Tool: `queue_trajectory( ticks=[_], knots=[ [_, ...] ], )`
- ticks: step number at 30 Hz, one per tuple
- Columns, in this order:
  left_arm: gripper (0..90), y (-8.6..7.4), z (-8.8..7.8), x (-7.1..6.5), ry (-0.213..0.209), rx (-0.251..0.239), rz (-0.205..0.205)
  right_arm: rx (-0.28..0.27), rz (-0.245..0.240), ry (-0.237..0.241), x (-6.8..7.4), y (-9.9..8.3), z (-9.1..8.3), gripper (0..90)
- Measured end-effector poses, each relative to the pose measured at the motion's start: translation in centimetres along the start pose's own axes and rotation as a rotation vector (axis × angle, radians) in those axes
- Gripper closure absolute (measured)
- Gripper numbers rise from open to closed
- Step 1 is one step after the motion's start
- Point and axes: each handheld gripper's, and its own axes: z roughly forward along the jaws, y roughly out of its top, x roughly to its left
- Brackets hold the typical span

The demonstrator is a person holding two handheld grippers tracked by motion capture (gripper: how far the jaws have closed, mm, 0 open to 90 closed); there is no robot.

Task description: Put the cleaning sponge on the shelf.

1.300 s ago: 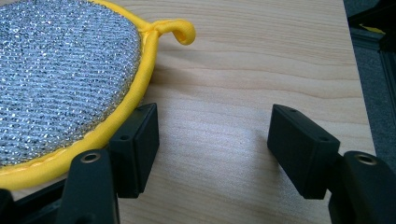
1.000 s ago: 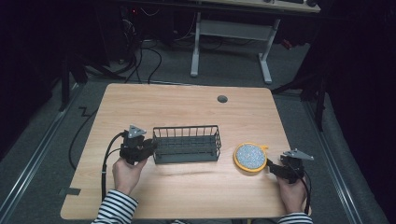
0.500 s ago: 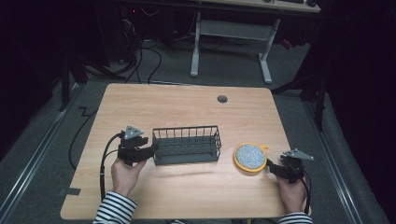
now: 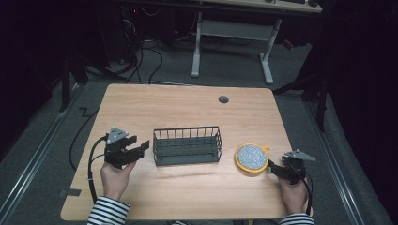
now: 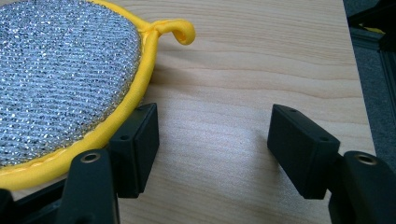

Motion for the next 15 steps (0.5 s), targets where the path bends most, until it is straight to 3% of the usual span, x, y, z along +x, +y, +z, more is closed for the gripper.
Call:
queue_trajectory(
  ticks=[15],
  knots=[
    [43.5,-3.7,0.0,2.7,0.072,0.036,-0.087,0.000,0.003,0.000,0.0,0.0,0.0,34.4]
  ],
)
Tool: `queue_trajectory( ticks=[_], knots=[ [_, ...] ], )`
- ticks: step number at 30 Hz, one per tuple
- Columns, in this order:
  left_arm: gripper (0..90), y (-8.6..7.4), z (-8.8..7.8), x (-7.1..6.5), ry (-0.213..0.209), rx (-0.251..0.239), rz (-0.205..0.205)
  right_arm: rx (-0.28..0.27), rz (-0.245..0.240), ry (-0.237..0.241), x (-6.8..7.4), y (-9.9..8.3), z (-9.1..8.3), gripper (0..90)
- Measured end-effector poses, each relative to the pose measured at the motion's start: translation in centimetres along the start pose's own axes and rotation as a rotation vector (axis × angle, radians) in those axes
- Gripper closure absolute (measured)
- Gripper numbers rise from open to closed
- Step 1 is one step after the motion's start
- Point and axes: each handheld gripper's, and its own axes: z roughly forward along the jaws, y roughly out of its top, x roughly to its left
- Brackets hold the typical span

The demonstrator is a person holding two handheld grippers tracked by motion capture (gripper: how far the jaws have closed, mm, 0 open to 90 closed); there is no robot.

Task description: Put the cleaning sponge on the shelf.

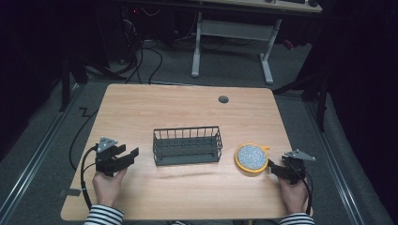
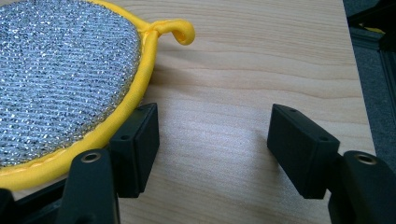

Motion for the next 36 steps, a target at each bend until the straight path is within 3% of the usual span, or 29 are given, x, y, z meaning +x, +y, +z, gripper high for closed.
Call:
queue_trajectory(
  ticks=[20,24,36],
  knots=[
    [42.5,-3.7,2.3,1.3,0.081,0.062,-0.040,-0.005,0.011,-0.006,-0.1,0.0,0.0,38.4],
    [42.5,-4.0,2.8,1.1,0.110,0.078,0.001,-0.008,0.012,-0.009,-0.1,0.0,0.0,39.3],
    [41.3,-4.7,3.5,1.1,0.158,0.064,0.035,-0.004,0.011,-0.008,0.0,0.0,-0.1,37.6]
  ],
)
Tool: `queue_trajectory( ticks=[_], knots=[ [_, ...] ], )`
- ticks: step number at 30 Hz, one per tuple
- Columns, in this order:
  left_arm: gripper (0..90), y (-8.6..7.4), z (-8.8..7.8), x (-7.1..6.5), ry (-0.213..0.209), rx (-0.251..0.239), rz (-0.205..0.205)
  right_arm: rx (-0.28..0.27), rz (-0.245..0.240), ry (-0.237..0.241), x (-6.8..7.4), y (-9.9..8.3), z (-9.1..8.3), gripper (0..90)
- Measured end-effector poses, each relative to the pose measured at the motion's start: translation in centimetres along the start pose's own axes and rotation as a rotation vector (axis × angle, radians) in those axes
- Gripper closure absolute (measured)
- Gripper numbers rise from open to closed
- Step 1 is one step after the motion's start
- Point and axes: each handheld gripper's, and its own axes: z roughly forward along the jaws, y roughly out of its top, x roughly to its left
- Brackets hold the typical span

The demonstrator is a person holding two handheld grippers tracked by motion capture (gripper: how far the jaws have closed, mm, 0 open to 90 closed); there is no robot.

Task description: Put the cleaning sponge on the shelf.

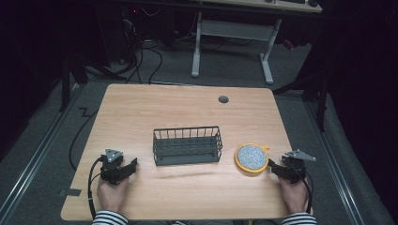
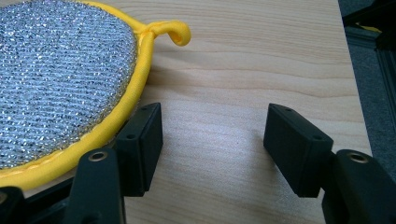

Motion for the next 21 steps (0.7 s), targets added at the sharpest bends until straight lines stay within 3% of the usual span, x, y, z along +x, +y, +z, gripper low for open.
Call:
queue_trajectory(
  ticks=[6,8,13,16,21],
  knots=[
    [39.0,0.0,0.1,0.1,0.002,0.010,-0.011,0.001,0.001,-0.003,0.0,0.0,-0.1,37.9],
    [37.7,0.1,0.1,0.0,0.008,0.016,0.001,0.010,0.010,0.000,-0.1,0.0,-0.3,42.0],
    [35.3,0.1,0.3,-0.7,0.040,0.033,0.058,0.020,0.060,0.028,-0.6,0.0,-1.5,43.7],
    [34.3,0.1,0.3,-0.7,0.036,0.033,0.056,-0.011,0.049,0.064,-0.7,0.4,-3.0,43.7],
    [34.2,0.1,0.3,-0.7,0.036,0.032,0.056,-0.031,0.039,0.100,-0.2,1.0,-3.8,43.2]
  ],
)
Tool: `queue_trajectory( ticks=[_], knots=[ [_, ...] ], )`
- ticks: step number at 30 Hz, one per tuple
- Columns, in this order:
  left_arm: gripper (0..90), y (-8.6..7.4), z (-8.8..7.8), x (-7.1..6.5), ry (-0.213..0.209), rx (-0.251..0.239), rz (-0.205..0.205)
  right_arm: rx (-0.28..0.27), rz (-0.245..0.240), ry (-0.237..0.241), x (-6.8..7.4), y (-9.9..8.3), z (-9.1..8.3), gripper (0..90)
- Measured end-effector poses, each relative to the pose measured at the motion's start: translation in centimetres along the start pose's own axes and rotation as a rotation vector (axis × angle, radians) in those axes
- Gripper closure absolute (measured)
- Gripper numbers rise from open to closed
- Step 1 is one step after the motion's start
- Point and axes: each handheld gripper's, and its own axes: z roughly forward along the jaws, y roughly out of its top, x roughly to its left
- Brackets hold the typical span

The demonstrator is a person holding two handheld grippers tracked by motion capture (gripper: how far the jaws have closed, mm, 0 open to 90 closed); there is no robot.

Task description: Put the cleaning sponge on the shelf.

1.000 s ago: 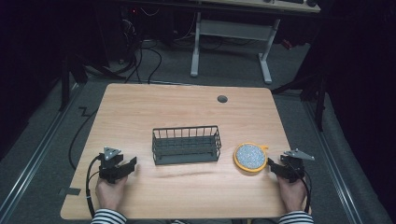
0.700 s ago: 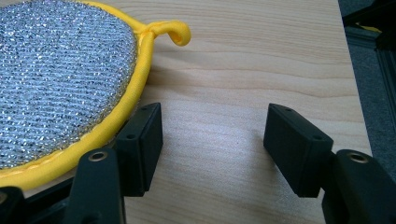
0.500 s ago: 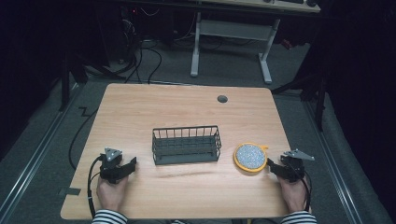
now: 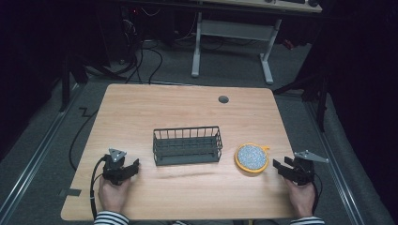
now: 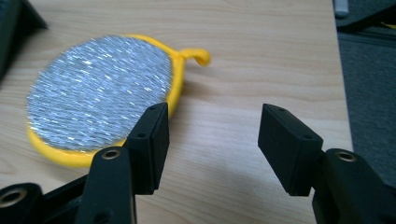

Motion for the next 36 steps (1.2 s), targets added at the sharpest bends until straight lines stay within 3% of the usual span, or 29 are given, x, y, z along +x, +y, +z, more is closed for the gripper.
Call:
queue_trajectory(
  ticks=[5,10,16,24,31,36],
  knots=[
    [34.1,0.0,0.0,0.0,0.000,0.000,0.000,0.011,-0.021,0.050,1.3,1.4,0.7,42.6],
    [33.9,0.0,0.0,0.0,0.001,-0.001,0.000,0.042,-0.031,0.043,2.0,2.0,1.9,42.7],
    [33.6,0.0,0.0,0.0,0.001,0.001,0.003,0.064,0.008,0.054,2.3,2.6,3.2,42.9],
    [33.3,0.0,0.0,0.0,0.000,0.001,0.003,0.119,0.065,0.084,1.6,2.5,4.7,44.4],
    [33.3,0.0,0.0,0.0,0.000,0.001,0.003,0.145,0.055,0.144,1.5,2.5,5.1,60.4],
    [33.0,0.0,0.0,0.0,-0.001,0.001,0.004,0.152,0.038,0.147,1.6,2.6,5.1,68.0]
  ],
)
